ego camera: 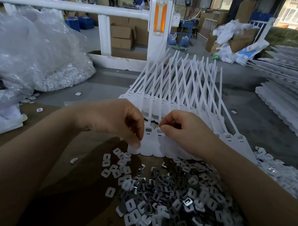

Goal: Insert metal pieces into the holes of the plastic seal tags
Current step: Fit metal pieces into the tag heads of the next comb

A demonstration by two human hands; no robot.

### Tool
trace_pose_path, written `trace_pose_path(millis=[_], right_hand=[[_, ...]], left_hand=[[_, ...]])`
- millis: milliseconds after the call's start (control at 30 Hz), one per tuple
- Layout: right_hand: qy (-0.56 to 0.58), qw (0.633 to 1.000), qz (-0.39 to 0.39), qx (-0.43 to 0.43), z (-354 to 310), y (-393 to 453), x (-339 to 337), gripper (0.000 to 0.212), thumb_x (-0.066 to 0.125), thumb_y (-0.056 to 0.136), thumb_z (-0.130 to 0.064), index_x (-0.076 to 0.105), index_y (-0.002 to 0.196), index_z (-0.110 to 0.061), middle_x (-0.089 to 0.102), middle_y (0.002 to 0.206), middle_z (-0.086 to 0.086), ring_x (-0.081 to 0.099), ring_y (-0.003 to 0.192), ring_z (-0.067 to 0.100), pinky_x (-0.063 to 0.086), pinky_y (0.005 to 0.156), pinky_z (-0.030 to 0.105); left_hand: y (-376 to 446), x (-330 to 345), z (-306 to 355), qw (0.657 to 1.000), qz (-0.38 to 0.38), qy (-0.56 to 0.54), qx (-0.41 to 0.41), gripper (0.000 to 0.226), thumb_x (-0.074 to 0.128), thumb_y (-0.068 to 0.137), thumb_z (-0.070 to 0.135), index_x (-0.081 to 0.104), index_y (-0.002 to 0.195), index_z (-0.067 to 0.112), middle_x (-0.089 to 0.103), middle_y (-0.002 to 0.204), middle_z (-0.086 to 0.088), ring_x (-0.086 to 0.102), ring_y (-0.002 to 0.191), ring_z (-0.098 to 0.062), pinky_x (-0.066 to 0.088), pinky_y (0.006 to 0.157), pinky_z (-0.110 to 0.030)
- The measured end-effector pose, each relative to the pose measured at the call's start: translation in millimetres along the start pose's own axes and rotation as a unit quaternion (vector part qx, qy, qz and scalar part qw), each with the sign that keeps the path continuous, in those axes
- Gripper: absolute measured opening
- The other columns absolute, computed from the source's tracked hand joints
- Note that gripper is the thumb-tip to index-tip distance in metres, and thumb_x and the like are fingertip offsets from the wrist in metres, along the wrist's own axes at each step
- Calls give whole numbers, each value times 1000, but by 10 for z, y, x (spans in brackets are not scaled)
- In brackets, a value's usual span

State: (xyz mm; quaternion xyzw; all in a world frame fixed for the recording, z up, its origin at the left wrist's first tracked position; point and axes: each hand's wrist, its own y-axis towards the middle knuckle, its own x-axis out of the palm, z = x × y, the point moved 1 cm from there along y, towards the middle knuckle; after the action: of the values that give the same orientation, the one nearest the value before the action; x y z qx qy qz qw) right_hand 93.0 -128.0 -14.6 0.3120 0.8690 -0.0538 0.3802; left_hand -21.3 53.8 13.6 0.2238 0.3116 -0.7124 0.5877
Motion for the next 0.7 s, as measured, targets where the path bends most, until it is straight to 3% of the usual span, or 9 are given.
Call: trace_pose_path(millis=[133, 433, 600, 700], right_hand=[[4, 1000, -4, 1, -4, -2, -5, 9, 63, 91, -26, 62, 86, -34, 67, 85, -12, 63, 78, 1, 50, 69, 19], [12, 1000, -6, 4, -5, -7, -3, 11, 64, 91, -25, 62, 85, -34, 67, 85, -12, 63, 80, 0, 48, 68, 17], [6, 1000, -5, 0, 3, -1, -2, 12, 64, 91, -26, 61, 84, -35, 67, 85, -12, 63, 78, 1, 50, 69, 18], [8, 1000, -2, -2, 3, 1, -7, 13, 65, 90, -26, 61, 83, -36, 67, 84, -12, 63, 78, 0, 49, 67, 17]], left_hand=[[-47, 9, -2, 991, -107, 64, -47, 24, 86, 68, 32, 70, 86, 36, 72, 83, 11, 68, 76, -6, 51, 66, -12], [-51, 19, 2, 989, -112, 55, -78, 14, 82, 75, 32, 75, 86, 38, 76, 84, 12, 71, 78, -7, 48, 67, -8], [-53, -1, 18, 997, -54, -14, -46, 10, 80, 75, 35, 77, 83, 30, 75, 82, 2, 67, 70, -9, 51, 65, -15], [5, 33, 45, 992, 42, -116, -23, 20, 78, 66, 39, 77, 79, 25, 74, 76, -3, 66, 64, -9, 50, 60, -16]])
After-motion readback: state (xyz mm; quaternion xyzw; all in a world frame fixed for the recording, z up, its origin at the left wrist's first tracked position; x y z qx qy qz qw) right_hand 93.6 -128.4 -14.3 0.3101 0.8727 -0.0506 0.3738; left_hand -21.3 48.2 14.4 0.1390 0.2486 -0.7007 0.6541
